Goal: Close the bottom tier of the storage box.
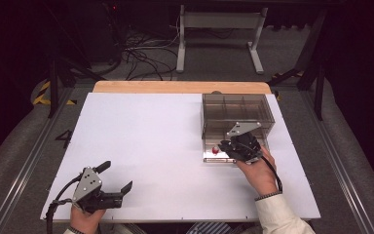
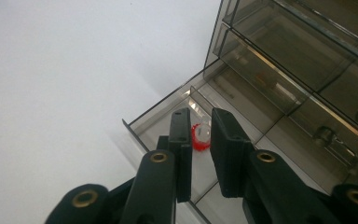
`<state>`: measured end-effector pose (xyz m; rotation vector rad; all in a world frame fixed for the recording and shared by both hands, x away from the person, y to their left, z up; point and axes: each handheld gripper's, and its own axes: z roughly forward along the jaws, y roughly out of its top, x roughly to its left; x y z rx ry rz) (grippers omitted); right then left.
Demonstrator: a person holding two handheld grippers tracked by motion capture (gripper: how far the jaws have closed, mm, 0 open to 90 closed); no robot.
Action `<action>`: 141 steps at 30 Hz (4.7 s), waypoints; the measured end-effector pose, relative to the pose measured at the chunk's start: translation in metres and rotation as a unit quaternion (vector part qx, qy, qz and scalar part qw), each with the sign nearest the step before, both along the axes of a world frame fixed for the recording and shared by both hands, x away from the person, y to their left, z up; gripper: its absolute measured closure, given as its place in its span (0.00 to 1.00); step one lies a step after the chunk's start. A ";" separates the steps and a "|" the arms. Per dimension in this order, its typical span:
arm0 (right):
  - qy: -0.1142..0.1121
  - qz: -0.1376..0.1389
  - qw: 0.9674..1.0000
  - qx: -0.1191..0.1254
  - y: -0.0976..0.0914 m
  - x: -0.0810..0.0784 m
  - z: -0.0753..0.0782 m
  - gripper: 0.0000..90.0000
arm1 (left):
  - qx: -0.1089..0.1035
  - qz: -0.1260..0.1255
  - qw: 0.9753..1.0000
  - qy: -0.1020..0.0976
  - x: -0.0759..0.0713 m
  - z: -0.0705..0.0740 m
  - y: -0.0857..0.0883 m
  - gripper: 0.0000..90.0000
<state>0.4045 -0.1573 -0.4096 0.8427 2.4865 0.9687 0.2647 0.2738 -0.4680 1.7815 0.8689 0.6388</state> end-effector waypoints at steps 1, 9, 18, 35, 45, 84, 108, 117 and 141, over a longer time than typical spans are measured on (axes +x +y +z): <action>0.000 0.000 1.000 0.000 0.000 0.000 0.000 0.90 | 0.000 0.000 1.000 0.000 0.000 0.000 0.000 0.04; 0.008 0.005 1.000 -0.001 -0.012 -0.009 0.002 1.00 | 0.000 -0.001 1.000 0.000 0.000 0.000 0.000 0.04; 0.011 -0.005 1.000 -0.004 -0.028 -0.018 0.001 1.00 | 0.000 -0.001 1.000 0.000 0.000 0.000 0.000 0.04; 0.022 -0.019 1.000 -0.011 -0.044 -0.027 -0.009 1.00 | -0.002 -0.001 1.000 0.002 0.000 0.000 -0.001 0.04; 0.036 -0.028 0.999 -0.022 -0.052 -0.027 -0.014 1.00 | -0.002 -0.001 1.000 0.002 0.000 0.000 -0.001 0.04; 0.089 -0.058 0.992 -0.073 -0.065 -0.018 -0.036 1.00 | 0.000 -0.002 1.000 0.001 0.000 0.000 -0.001 0.04; 0.088 -0.068 0.991 -0.079 -0.065 -0.013 -0.046 1.00 | 0.001 -0.004 1.000 0.001 0.000 0.000 -0.002 0.04; 0.079 -0.071 0.991 -0.080 -0.065 -0.013 -0.045 1.00 | 0.001 -0.003 1.000 0.002 0.000 0.000 -0.002 0.04; 0.038 -0.100 0.991 -0.074 -0.060 -0.002 -0.045 1.00 | 0.002 -0.002 1.000 0.001 0.000 0.000 -0.002 0.04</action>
